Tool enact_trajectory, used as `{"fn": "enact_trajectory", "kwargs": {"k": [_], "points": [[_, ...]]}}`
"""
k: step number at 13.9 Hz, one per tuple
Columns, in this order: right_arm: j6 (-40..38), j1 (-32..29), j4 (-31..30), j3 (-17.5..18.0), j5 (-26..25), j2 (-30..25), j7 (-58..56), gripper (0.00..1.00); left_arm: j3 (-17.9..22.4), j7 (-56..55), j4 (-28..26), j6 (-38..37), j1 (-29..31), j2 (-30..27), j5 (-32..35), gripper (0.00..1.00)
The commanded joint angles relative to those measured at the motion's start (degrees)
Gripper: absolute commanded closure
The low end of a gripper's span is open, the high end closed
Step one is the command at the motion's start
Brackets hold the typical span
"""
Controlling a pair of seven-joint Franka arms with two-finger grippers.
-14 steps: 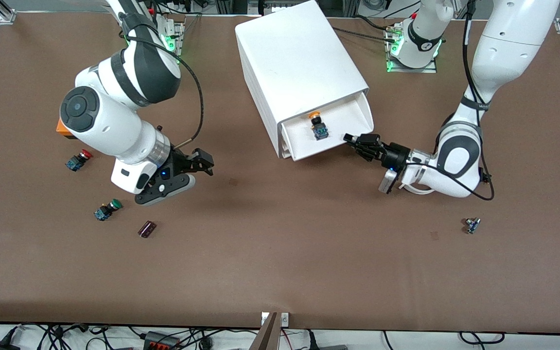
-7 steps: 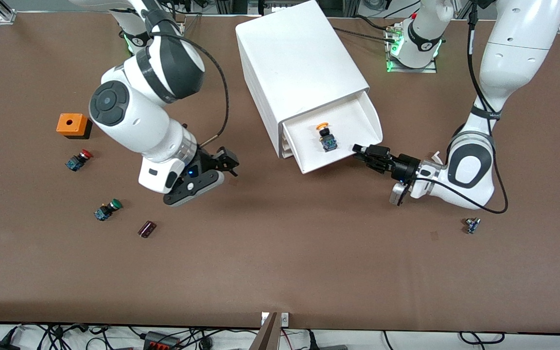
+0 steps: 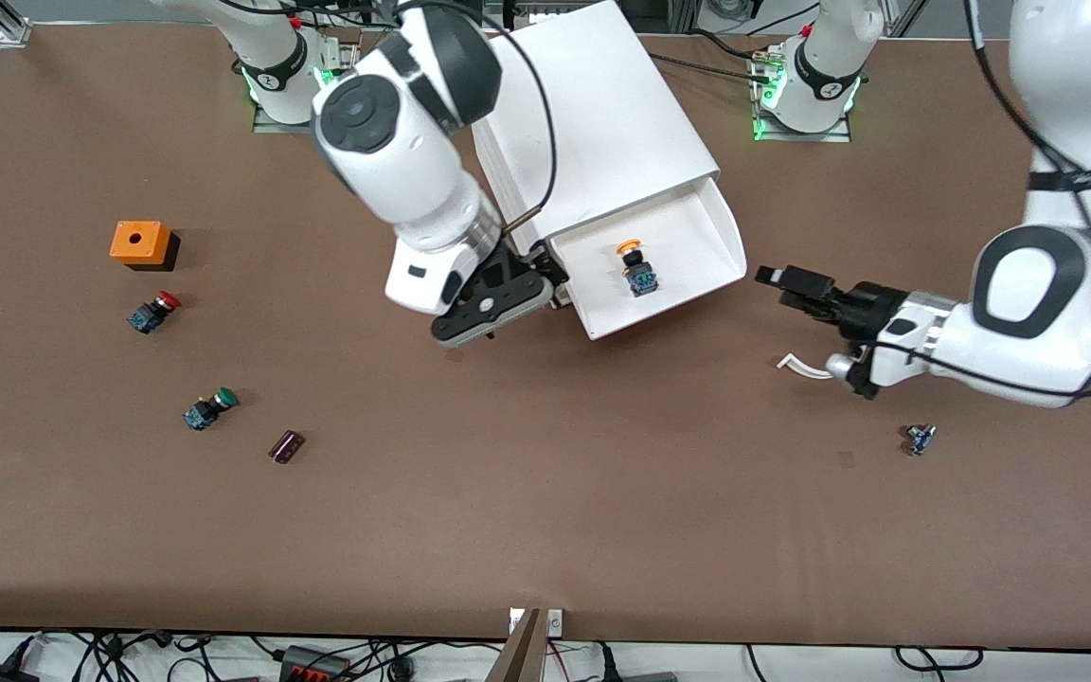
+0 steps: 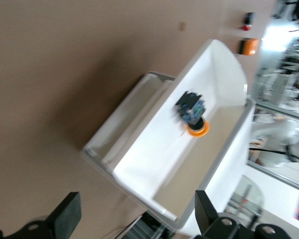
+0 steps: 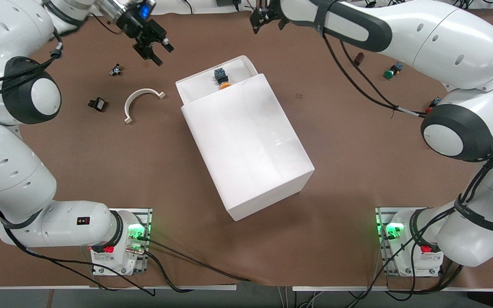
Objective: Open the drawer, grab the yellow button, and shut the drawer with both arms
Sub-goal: 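Release the drawer with the left gripper while the right gripper reaches inside, then grasp the orange-based button in the drawer with the right gripper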
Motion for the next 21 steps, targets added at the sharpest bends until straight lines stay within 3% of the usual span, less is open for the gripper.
{"fn": "enact_trajectory", "kwargs": {"k": [1, 5, 9, 11, 14, 17, 21], "points": [[-0.1, 4.6, 6.2, -0.6, -5.1, 3.9, 7.9, 0.0, 0.0, -1.7, 4.8, -1.5, 0.0, -0.4, 9.4, 0.0], [0.1, 9.2, 10.8, -1.0, -8.3, 8.7, 14.1, 0.0, -1.0, -7.2, 7.3, -1.6, -0.7, -4.0, 21.2, 0.0], [2.8, 12.1, 11.3, -1.0, -10.4, 11.4, 17.3, 0.0, -1.9, -10.3, 8.3, -0.9, -4.2, -6.5, 35.7, 0.0], [3.4, 13.3, 11.2, -0.9, -10.5, 12.3, 20.3, 0.0, -1.8, -10.8, 13.0, -1.5, -5.4, -6.1, 39.8, 0.0], [3.4, 14.2, 11.2, -1.0, -11.8, 13.6, 21.9, 0.0, -1.3, -11.0, 15.7, -1.0, -5.4, -5.0, 39.7, 0.0], [3.7, 14.5, 11.2, -1.0, -12.7, 14.5, 21.9, 0.01, -1.6, -16.1, 14.4, 1.7, -4.0, -5.3, 38.2, 0.0], [3.7, 15.1, 11.3, -0.9, -14.0, 15.2, 21.9, 0.16, -1.8, -20.4, 4.9, 10.3, -3.8, -10.3, 37.8, 0.0]]}}
